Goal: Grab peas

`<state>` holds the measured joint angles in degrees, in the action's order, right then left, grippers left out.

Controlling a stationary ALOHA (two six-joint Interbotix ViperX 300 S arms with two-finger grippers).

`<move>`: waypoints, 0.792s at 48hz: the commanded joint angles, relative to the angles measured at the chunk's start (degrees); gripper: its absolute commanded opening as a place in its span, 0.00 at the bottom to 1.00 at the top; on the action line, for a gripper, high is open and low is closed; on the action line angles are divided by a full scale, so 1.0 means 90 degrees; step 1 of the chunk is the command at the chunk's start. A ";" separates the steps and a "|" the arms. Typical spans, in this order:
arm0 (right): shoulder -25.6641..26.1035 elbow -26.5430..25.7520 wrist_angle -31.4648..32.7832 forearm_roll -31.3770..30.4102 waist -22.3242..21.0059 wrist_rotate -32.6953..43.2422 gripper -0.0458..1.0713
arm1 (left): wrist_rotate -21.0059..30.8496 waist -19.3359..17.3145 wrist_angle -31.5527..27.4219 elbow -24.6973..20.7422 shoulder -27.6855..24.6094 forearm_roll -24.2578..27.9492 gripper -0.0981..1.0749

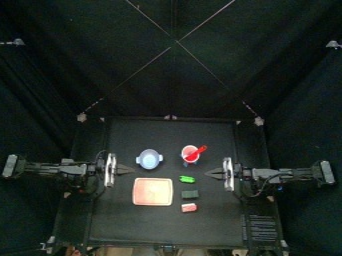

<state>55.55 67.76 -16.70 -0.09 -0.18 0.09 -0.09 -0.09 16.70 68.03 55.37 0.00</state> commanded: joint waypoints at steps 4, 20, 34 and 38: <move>-0.0234 -0.0166 -0.0088 0.0039 -0.0127 0.0049 0.04 | -0.0029 0.0049 0.0117 -0.0137 -0.0117 -0.0117 0.03; -0.1621 -0.0605 -0.0010 0.0527 -0.0498 0.0059 0.08 | -0.0029 0.0039 0.0117 -0.0039 -0.0234 -0.0088 0.07; -0.3066 -0.1025 0.0703 0.0859 -0.0488 0.0059 0.08 | -0.0029 -0.0068 0.0254 -0.0156 -0.1104 -0.0088 0.08; -0.3428 -0.1143 0.1064 0.0908 -0.0469 0.0059 0.09 | -0.0029 -0.0068 0.0244 -0.0176 -0.1250 -0.0088 0.11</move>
<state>27.33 59.68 -9.84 7.56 -4.48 0.70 -0.26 -0.53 18.37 68.20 45.44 -0.88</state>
